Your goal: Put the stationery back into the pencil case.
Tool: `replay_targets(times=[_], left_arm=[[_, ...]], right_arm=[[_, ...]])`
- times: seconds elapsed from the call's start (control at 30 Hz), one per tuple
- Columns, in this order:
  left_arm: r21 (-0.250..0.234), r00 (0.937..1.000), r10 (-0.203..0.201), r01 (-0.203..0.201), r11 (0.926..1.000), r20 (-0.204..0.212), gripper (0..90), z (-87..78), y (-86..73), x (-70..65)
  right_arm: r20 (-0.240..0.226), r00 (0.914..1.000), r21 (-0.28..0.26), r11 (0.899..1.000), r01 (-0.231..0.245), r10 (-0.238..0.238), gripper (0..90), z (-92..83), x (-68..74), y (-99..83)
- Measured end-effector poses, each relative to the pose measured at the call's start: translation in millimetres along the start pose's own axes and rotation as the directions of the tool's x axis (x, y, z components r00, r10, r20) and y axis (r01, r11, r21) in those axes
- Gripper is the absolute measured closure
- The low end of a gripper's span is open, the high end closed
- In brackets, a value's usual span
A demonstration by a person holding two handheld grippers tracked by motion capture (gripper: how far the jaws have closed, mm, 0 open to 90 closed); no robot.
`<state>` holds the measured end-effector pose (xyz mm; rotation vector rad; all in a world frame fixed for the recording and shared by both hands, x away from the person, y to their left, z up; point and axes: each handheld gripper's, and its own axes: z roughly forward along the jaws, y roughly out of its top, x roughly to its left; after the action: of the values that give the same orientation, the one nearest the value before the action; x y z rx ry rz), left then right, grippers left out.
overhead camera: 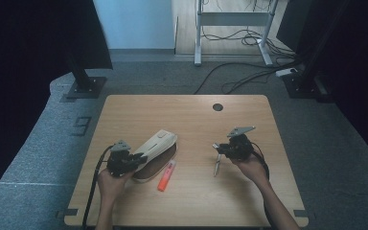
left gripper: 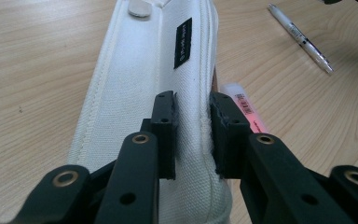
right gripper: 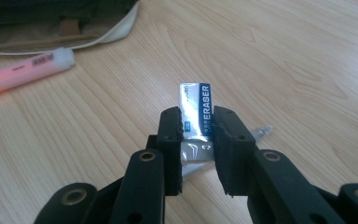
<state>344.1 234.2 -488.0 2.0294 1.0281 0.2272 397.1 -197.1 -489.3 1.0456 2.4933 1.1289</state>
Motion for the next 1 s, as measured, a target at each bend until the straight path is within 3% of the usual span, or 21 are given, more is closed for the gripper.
replay_targets(times=[1.0], left_arm=[[-0.010, 0.9998, -0.015, 0.015, 0.9998, 0.011, 72.9, -1.5, 0.5, 0.5]], right_arm=[[-0.076, 0.9944, 0.015, 0.997, 0.075, -0.073, 71.9, 54.9, 38.4, 33.3]])
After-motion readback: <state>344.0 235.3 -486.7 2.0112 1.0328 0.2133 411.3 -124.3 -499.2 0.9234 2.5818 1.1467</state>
